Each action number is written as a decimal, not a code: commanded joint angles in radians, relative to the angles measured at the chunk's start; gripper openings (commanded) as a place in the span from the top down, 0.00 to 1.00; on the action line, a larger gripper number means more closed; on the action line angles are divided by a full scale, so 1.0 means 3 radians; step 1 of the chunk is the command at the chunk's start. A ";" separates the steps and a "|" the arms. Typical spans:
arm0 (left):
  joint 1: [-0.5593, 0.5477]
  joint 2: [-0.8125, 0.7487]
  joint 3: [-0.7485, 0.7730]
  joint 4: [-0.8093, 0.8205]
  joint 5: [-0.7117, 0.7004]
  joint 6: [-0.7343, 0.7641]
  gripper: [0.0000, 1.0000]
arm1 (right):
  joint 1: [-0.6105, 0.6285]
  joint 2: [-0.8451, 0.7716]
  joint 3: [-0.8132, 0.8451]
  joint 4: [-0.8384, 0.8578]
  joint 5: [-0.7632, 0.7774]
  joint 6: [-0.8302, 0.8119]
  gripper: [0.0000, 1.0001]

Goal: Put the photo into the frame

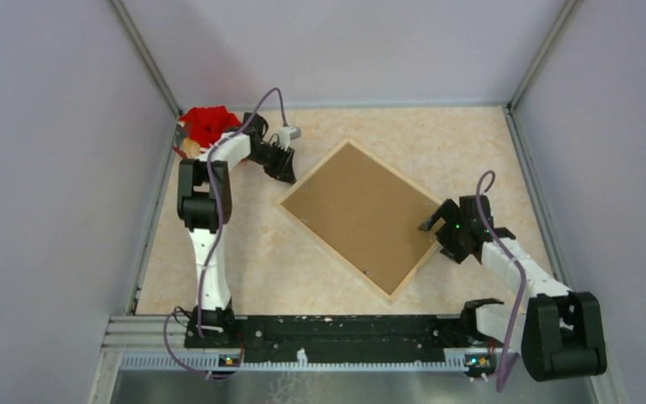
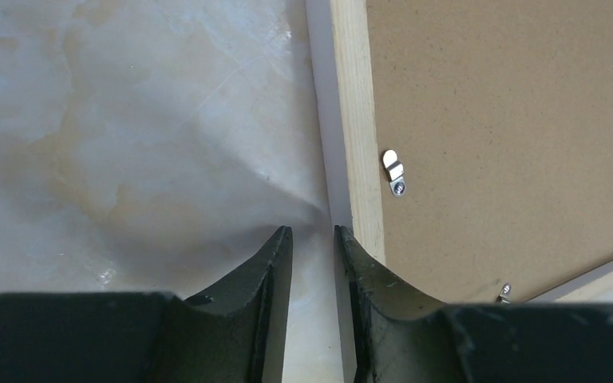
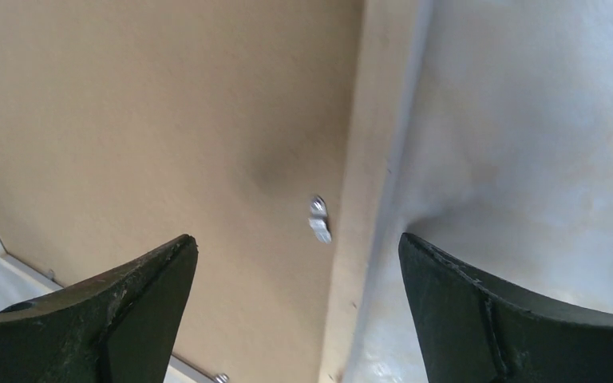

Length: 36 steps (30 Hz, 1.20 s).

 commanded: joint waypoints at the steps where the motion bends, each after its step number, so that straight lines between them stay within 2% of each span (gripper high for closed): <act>1: -0.0009 -0.0061 -0.0271 -0.0279 0.0047 0.0254 0.68 | -0.0024 0.0361 0.0336 0.0608 0.0048 -0.0047 0.03; 7: -0.0010 -0.0298 -0.0779 -0.0456 0.0127 0.0654 0.75 | -0.0053 0.0990 0.0712 0.1010 -0.0046 -0.0120 0.03; 12: -0.0024 -0.0568 -0.1224 -0.0616 0.0177 0.1040 0.77 | -0.0075 0.1503 0.1241 0.0990 -0.0087 -0.0230 0.03; 17: -0.0045 -0.0752 -0.1479 -0.0889 0.0196 0.1387 0.77 | -0.0077 0.1859 0.1927 0.0674 -0.0030 -0.0476 0.03; 20: -0.0040 -0.0830 -0.1558 -0.0893 0.0134 0.1437 0.75 | -0.0077 0.1915 0.2368 0.0242 0.0212 -0.0639 0.03; 23: -0.0009 -0.0901 -0.1551 -0.0884 0.0104 0.1388 0.73 | -0.0074 0.1777 0.2523 0.0010 0.0541 -0.0772 0.04; 27: 0.0081 -0.0999 -0.1445 -0.0850 0.0128 0.1209 0.70 | 0.0007 0.1544 0.2383 0.0090 0.0307 -0.0792 0.10; 32: 0.0089 -0.1022 -0.1367 -0.0765 0.0363 0.0939 0.67 | 0.0679 0.1454 0.1960 0.0742 -0.0284 -0.0556 0.32; 36: 0.0091 -0.0905 -0.1357 -0.0600 0.0350 0.0718 0.67 | 0.1136 0.1798 0.1814 0.1423 -0.0610 -0.0278 0.64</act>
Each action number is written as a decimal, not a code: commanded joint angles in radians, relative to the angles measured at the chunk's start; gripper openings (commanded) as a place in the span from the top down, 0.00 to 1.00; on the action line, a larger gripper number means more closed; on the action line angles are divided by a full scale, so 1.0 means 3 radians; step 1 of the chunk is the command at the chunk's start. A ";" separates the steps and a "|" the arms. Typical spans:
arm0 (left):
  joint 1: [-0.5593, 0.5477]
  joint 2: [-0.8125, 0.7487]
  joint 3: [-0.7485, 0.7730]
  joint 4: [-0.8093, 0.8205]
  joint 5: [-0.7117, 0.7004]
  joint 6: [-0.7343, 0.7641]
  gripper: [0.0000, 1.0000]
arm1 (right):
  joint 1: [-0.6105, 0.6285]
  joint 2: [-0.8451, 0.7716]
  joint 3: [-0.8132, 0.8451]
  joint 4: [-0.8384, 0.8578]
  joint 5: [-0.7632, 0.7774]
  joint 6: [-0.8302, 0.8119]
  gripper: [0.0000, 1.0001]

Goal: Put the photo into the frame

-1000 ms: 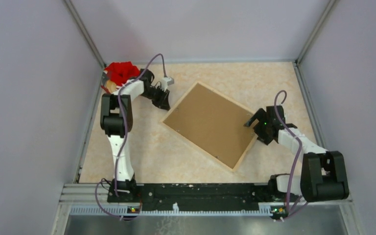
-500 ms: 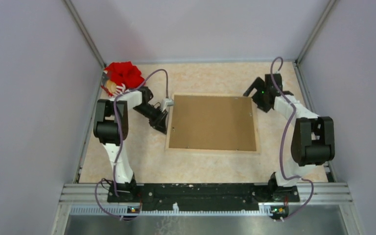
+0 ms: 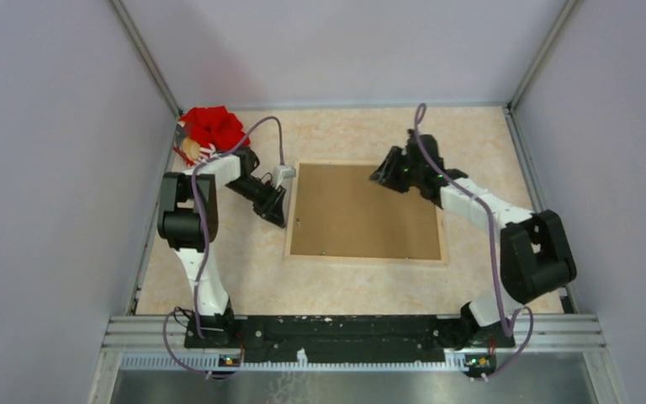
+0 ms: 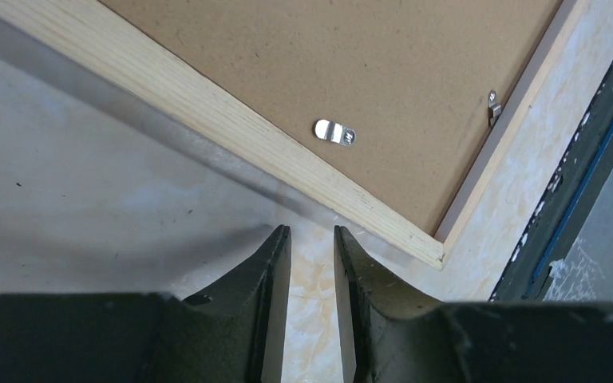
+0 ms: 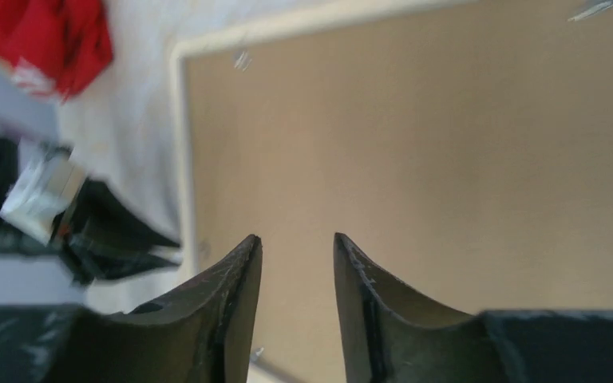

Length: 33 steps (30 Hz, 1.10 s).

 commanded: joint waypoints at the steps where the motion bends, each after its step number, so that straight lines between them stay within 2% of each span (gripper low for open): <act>1: 0.0012 0.0012 0.0096 0.0193 0.0111 -0.0248 0.66 | 0.0431 0.0370 -0.0096 0.0810 -0.0567 0.0321 0.71; 3: 0.0012 0.0054 0.0089 0.0176 0.0147 -0.0254 0.66 | 0.0534 0.0619 -0.0037 0.1011 -0.0730 0.0439 0.83; 5: 0.0012 0.0051 0.0066 0.0177 0.0202 -0.0240 0.66 | 0.0637 0.0862 0.0085 0.1124 -0.0845 0.0499 0.89; 7: 0.0014 0.0052 0.0059 0.0156 0.0231 -0.0204 0.65 | 0.0744 0.1099 0.0308 0.1105 -0.0926 0.0485 0.90; 10: 0.0029 0.0074 0.0090 0.0028 0.0273 -0.0076 0.64 | 0.0885 0.1416 0.0555 0.1063 -0.1020 0.0480 0.86; 15: 0.0059 0.0044 0.0098 -0.0045 0.0366 0.0016 0.60 | 0.1031 0.1769 0.0785 0.1140 -0.1082 0.0518 0.85; 24: 0.0058 0.0180 0.0132 0.0091 0.0389 -0.0142 0.62 | 0.1204 0.2090 0.1060 0.1140 -0.1107 0.0558 0.85; 33: 0.0058 0.0219 0.0106 0.0130 0.0374 -0.0166 0.68 | 0.1306 0.2140 0.1083 0.1087 -0.1096 0.0556 0.86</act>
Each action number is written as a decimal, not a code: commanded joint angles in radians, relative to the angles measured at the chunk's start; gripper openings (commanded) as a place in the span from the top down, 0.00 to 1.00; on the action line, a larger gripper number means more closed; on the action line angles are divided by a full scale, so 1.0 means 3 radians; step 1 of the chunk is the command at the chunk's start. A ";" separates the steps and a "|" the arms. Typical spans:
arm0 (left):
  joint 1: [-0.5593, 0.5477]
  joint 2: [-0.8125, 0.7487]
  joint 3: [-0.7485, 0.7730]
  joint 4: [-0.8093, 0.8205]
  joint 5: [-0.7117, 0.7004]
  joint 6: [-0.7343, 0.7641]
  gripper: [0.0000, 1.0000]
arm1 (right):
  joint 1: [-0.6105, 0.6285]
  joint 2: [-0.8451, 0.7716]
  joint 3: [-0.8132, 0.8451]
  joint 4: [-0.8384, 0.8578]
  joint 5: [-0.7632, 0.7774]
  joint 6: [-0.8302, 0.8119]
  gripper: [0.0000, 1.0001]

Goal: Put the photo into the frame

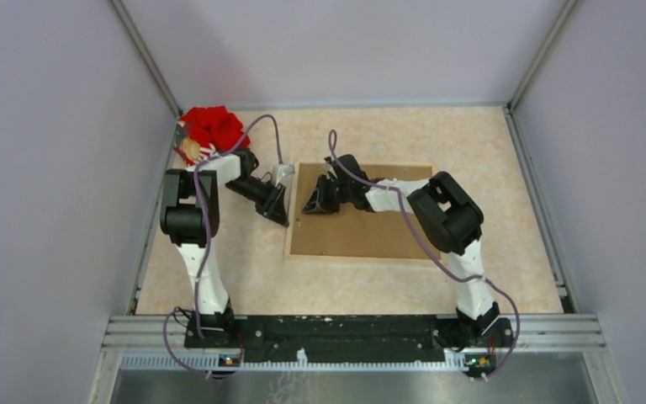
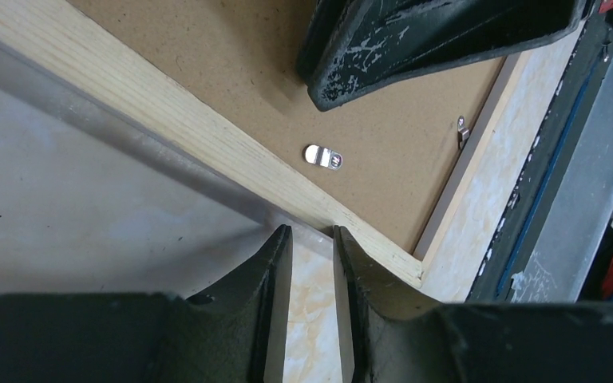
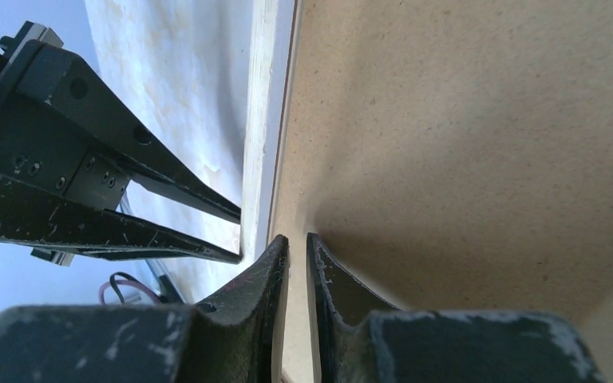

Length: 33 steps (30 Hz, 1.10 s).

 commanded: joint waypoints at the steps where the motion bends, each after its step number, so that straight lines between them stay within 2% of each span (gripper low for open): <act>1: 0.0012 0.0054 0.0037 0.0088 0.0049 0.0023 0.69 | 0.0069 0.0064 0.0121 0.0061 -0.0028 0.0005 0.86; 17: 0.0012 0.0035 -0.0006 0.0126 -0.0018 0.0036 0.77 | 0.0146 0.0252 0.0225 -0.0075 -0.0103 -0.0044 0.92; 33: 0.0012 0.0030 0.0009 0.0132 -0.0063 0.0041 0.79 | 0.0159 0.0076 0.0078 -0.0108 0.0001 -0.0084 0.95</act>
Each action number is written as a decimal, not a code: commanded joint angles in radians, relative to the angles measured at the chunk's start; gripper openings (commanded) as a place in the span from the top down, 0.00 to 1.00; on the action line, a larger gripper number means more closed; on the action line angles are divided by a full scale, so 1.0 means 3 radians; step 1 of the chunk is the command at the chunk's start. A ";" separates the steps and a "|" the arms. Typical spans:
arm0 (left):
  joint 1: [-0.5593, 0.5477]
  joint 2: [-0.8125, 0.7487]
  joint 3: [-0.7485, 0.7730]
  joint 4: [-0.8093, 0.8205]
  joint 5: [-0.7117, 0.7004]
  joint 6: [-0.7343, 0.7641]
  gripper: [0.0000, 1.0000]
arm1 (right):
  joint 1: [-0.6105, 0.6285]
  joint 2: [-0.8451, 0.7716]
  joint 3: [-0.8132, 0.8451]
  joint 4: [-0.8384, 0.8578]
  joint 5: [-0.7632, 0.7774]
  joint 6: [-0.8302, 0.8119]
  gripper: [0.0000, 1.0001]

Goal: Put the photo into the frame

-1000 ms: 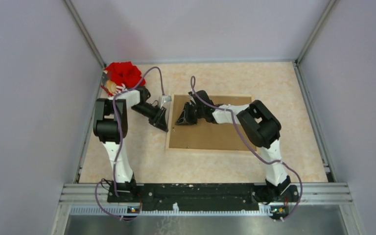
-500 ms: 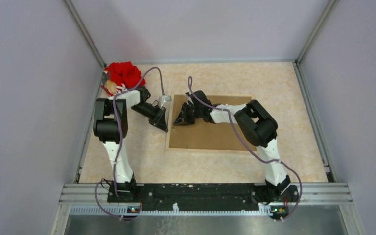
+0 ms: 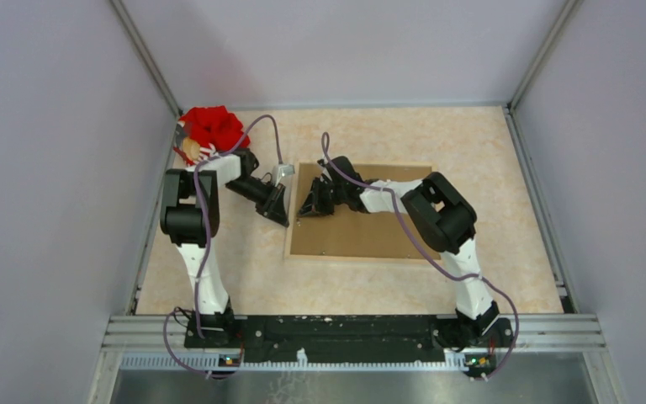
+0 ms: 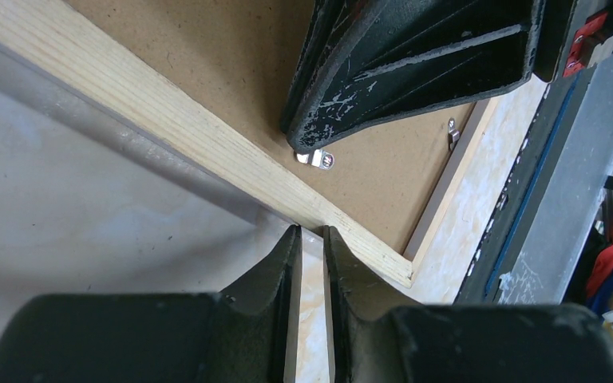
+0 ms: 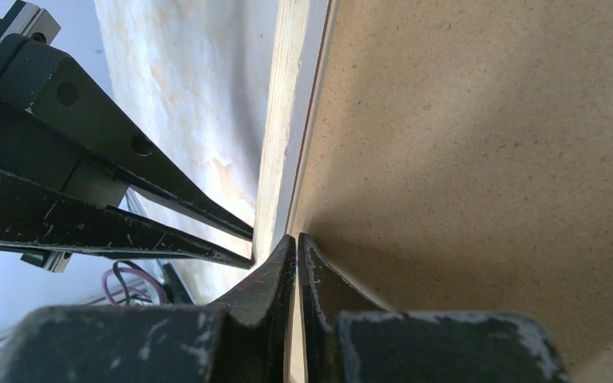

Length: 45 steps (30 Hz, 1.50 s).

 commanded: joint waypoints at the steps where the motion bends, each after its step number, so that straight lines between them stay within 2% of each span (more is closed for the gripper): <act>1: 0.0012 0.0024 0.0010 0.0162 -0.0100 0.0107 0.80 | 0.0062 -0.0099 -0.0083 -0.0126 0.0134 -0.0102 0.95; 11: 0.0012 0.0021 0.0018 0.0157 -0.0107 0.0118 0.80 | 0.0065 -0.0160 -0.0286 -0.0047 0.0087 -0.0086 0.96; 45: 0.0012 0.0006 0.0030 0.0151 -0.0111 0.0142 0.81 | 0.0160 0.0020 -0.0109 0.0155 -0.0197 0.0142 0.97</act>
